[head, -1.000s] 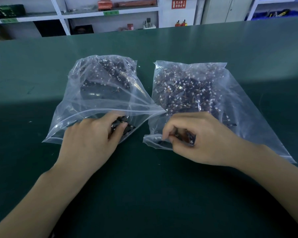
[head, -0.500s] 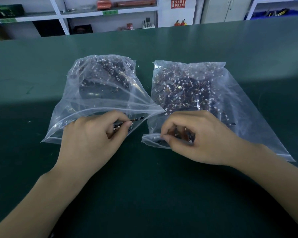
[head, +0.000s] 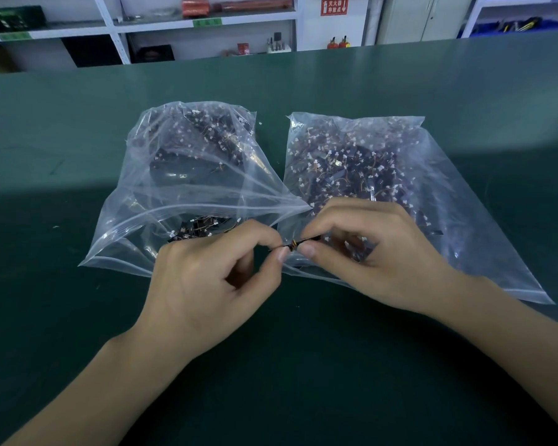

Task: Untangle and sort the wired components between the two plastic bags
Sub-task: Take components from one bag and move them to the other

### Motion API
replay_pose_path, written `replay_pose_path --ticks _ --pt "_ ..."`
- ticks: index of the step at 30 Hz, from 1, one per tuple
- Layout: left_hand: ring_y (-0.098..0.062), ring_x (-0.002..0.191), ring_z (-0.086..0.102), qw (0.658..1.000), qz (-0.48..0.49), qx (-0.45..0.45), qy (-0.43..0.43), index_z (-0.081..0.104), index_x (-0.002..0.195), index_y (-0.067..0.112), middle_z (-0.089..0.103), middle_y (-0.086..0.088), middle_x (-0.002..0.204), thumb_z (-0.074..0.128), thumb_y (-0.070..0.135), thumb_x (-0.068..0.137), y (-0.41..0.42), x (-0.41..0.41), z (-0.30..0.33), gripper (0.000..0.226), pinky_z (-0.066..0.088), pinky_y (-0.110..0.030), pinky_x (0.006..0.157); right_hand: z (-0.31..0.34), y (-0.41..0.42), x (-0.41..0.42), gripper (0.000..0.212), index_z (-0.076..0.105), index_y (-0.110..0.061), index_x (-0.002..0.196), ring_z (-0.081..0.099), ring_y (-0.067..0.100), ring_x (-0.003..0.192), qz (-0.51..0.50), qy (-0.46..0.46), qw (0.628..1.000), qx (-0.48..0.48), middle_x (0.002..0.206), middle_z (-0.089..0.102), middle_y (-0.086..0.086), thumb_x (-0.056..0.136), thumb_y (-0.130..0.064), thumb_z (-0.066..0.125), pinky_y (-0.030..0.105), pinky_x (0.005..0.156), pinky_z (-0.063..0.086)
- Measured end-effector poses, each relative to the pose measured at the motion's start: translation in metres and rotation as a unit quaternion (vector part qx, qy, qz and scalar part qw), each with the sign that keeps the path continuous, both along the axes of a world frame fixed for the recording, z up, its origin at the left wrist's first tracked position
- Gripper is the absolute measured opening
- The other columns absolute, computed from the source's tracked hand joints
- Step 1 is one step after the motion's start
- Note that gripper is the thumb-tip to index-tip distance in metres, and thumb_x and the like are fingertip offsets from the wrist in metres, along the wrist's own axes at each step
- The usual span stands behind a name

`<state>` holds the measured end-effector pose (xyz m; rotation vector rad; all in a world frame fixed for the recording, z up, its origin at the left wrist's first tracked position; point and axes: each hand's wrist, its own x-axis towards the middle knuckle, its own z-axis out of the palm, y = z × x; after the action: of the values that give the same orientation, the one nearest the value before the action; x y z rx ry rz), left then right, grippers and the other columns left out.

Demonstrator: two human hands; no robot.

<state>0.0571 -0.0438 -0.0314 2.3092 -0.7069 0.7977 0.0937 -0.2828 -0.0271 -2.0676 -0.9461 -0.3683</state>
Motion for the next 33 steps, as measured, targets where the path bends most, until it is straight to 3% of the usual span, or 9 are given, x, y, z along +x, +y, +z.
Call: replay_pose_path --ticks 5,12,20,25,29,33 --pt "0.0 0.05 0.033 1.0 -0.001 0.005 -0.005 0.076 0.086 0.017 0.032 0.016 0.059 0.071 0.022 0.097 0.0 0.001 -0.002 0.013 0.033 -0.02 0.051 0.001 0.0 0.0 0.01 0.078 -0.01 0.091 0.059 0.018 0.068 0.024 0.013 1.0 0.008 0.083 0.065 -0.011 0.099 -0.017 0.075 0.024 0.063 0.045" --pt "-0.001 0.05 0.034 1.0 0.0 0.003 0.007 0.075 0.088 0.019 0.035 0.014 0.057 0.07 0.024 0.098 0.0 0.001 -0.003 0.012 0.034 -0.02 0.051 0.001 0.002 -0.001 0.009 0.077 -0.011 0.092 0.06 0.011 0.071 0.017 0.012 1.0 -0.001 0.083 0.062 -0.021 0.1 -0.015 0.074 0.016 0.067 0.042" --pt "-0.003 0.05 0.035 1.0 -0.004 0.011 0.006 0.075 0.086 0.02 0.037 0.012 0.056 0.072 0.023 0.096 0.001 0.002 -0.003 0.011 0.036 -0.024 0.049 0.001 0.002 0.0 0.013 0.075 -0.012 0.089 0.059 0.014 0.067 0.02 0.015 1.0 -0.004 0.079 0.065 -0.015 0.1 -0.019 0.073 0.018 0.063 0.042" --pt "-0.002 0.049 0.036 1.0 0.002 0.005 0.011 0.075 0.087 0.02 0.038 0.012 0.056 0.072 0.024 0.095 0.0 0.0 -0.002 0.009 0.034 -0.023 0.05 0.002 0.001 0.0 0.013 0.075 -0.013 0.088 0.056 0.013 0.063 0.018 0.007 1.0 -0.006 0.077 0.058 -0.02 0.098 -0.021 0.076 0.014 0.061 0.04" --pt "-0.002 0.052 0.043 1.0 0.014 -0.024 0.013 0.073 0.091 0.02 0.04 0.017 0.059 0.07 0.023 0.097 -0.001 0.0 -0.001 0.007 0.036 -0.021 0.053 0.003 -0.005 0.002 0.018 0.072 -0.019 0.1 0.055 0.012 0.063 -0.001 -0.042 0.995 -0.09 0.083 0.059 -0.014 0.092 -0.034 0.08 0.031 0.057 0.049" --pt "-0.004 0.056 0.049 0.999 0.0 -0.032 0.016 0.071 0.09 0.02 0.047 0.017 0.063 0.068 0.019 0.095 0.001 0.001 0.001 0.006 0.04 -0.019 0.056 0.001 -0.011 0.007 0.023 0.071 -0.024 0.106 0.05 0.003 0.066 -0.016 -0.073 0.986 -0.147 0.086 0.061 -0.014 0.085 -0.02 0.076 0.025 0.062 0.048"
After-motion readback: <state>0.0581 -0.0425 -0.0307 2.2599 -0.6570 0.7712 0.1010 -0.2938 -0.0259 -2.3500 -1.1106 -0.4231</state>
